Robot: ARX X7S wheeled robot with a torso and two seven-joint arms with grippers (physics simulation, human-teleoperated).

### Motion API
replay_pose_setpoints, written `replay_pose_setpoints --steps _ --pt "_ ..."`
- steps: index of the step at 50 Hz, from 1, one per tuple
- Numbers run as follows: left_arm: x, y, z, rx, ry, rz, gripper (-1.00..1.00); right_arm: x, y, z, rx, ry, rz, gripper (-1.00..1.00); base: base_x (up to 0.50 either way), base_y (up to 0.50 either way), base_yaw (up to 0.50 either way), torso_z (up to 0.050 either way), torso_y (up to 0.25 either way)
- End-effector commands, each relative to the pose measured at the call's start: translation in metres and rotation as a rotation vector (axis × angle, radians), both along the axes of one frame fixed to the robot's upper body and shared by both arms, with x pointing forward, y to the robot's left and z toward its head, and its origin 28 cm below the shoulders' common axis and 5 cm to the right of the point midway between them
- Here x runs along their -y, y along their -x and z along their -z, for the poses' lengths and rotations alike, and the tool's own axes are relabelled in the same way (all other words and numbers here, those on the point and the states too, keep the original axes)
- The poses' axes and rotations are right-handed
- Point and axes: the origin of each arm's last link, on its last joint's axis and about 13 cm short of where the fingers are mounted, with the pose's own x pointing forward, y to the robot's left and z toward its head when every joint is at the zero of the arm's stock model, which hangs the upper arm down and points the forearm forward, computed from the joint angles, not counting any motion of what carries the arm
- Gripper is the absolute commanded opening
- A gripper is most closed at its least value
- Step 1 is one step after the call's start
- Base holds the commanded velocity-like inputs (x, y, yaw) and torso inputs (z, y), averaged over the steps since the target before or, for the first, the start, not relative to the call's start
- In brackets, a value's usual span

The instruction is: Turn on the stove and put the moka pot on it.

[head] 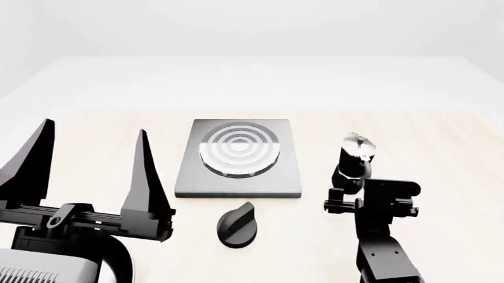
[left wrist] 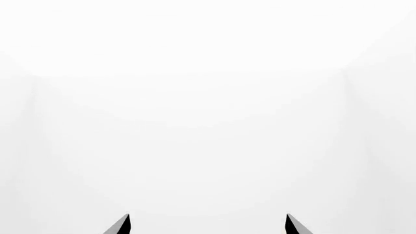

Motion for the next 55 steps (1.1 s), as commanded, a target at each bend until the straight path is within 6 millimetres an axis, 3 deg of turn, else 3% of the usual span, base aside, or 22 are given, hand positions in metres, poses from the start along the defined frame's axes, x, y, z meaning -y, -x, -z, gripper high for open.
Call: replay_pose_setpoints --steps 1,16,17,19,28,29,37,43,55 --pt "0.0 0.0 0.0 -0.001 0.004 0.003 1.0 0.002 -0.001 0.0 0.002 -0.002 0.01 1.0 0.0 0.0 0.0 0.0 0.0" --pt "0.0 -0.001 0.001 -0.002 0.008 0.008 1.0 0.002 -0.009 -0.006 0.004 0.004 0.007 1.0 0.0 0.0 0.0 0.0 0.0" --pt "0.0 -0.001 0.0 -0.002 0.009 0.008 1.0 0.001 -0.008 0.002 0.004 0.003 0.006 1.0 0.0 0.0 0.0 0.0 0.0" --pt "0.0 -0.001 0.0 -0.002 0.009 0.008 1.0 0.001 -0.01 -0.006 0.004 0.003 0.006 1.0 0.0 0.0 0.0 0.0 0.0" --pt "-0.001 -0.001 0.002 -0.006 0.012 0.008 1.0 0.0 -0.009 -0.007 0.017 0.004 -0.005 1.0 0.0 0.0 0.0 0.0 0.0" --pt "0.0 -0.001 0.001 -0.006 0.013 0.009 1.0 0.001 -0.008 -0.006 0.029 0.01 0.005 -1.0 0.0 0.0 0.0 0.0 0.0" --pt "-0.001 0.0 0.003 -0.011 0.017 0.009 1.0 0.0 -0.003 -0.01 0.059 0.011 0.007 -1.0 0.0 0.0 0.0 0.0 0.0" --pt "0.0 -0.001 0.004 -0.016 0.023 0.016 1.0 -0.006 -0.001 -0.027 0.099 0.025 -0.01 -1.0 0.0 0.0 0.0 0.0 0.0" --pt "-0.001 0.001 0.002 -0.009 0.027 0.015 1.0 -0.016 -0.027 -0.066 0.16 0.08 -0.022 -1.0 0.0 0.0 0.0 0.0 0.0"
